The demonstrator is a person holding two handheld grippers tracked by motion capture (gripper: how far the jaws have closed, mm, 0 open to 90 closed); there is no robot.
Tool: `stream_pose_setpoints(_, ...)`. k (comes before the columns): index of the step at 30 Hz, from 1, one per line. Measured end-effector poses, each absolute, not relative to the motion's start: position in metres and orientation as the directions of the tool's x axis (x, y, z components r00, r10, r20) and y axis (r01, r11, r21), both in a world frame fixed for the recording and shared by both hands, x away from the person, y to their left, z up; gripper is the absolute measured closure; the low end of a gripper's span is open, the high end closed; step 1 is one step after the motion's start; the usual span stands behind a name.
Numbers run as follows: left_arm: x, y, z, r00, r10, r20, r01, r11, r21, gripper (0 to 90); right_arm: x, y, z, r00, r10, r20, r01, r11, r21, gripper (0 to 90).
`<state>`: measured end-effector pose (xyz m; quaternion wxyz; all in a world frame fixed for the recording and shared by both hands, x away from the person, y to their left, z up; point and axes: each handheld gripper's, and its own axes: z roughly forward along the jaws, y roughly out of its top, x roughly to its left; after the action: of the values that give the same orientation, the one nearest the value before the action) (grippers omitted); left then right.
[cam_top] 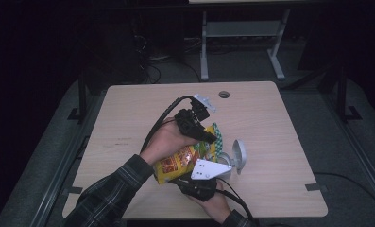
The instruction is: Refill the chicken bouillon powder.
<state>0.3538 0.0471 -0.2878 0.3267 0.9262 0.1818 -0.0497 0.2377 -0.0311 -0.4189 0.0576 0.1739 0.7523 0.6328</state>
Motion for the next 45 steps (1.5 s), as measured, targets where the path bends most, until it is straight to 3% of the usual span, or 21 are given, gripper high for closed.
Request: stream_pose_setpoints(45, 0.3549, 0.0414, -0.2862, 0.93, 0.308, -0.201, 0.366, -0.734, 0.572, 89.8, 0.2372, -0.0328, -0.4173, -0.931, 0.337, 0.139, 0.191, 0.126, 0.973, 90.0)
